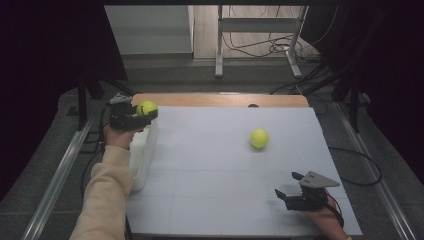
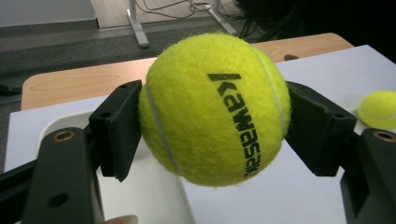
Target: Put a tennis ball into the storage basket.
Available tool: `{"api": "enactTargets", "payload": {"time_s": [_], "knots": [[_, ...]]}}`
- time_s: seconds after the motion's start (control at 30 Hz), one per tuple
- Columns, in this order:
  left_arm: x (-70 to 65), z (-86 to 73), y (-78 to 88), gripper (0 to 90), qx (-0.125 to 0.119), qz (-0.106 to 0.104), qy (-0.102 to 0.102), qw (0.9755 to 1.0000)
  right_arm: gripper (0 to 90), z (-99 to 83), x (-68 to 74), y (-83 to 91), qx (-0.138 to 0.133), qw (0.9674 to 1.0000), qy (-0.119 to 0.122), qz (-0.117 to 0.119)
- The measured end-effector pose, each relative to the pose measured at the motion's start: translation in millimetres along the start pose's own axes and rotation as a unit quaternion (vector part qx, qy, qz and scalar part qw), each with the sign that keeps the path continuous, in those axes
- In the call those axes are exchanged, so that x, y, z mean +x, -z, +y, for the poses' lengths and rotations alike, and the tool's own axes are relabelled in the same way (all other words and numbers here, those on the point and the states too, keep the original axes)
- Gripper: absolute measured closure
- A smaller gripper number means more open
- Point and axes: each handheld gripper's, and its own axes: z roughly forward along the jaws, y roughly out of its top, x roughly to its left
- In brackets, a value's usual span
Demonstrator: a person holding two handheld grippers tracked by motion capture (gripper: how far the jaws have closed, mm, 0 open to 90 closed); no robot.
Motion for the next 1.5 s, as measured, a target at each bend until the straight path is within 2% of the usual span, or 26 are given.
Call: {"api": "enactTargets", "payload": {"time_s": [0.43, 0.93, 1.4, 1.5], "knots": [[20.8, -1.6, -1.5, 25.9, 0.016, 0.026, 0.017, 0.9994, 13.0, -0.1, -0.2, -0.4, 0.0, 1.0, -0.002, 0.001], [29.1, -6.0, -11.7, 25.9, 0.044, 0.037, 0.02, 0.9982, 13.0, -0.1, -0.2, -0.7, 0.001, 1.0, -0.002, 0.001], [34.6, -11.3, -25.9, 25.8, 0.083, 0.054, 0.014, 0.995, 13.1, -0.3, -0.1, -0.8, 0.001, 1.0, -0.001, 0.001], [34.8, -13.1, -30.1, 25.8, 0.101, 0.07, 0.001, 0.9924, 13.1, -0.3, -0.2, -0.9, 0.001, 1.0, -0.001, 0.001]]}}
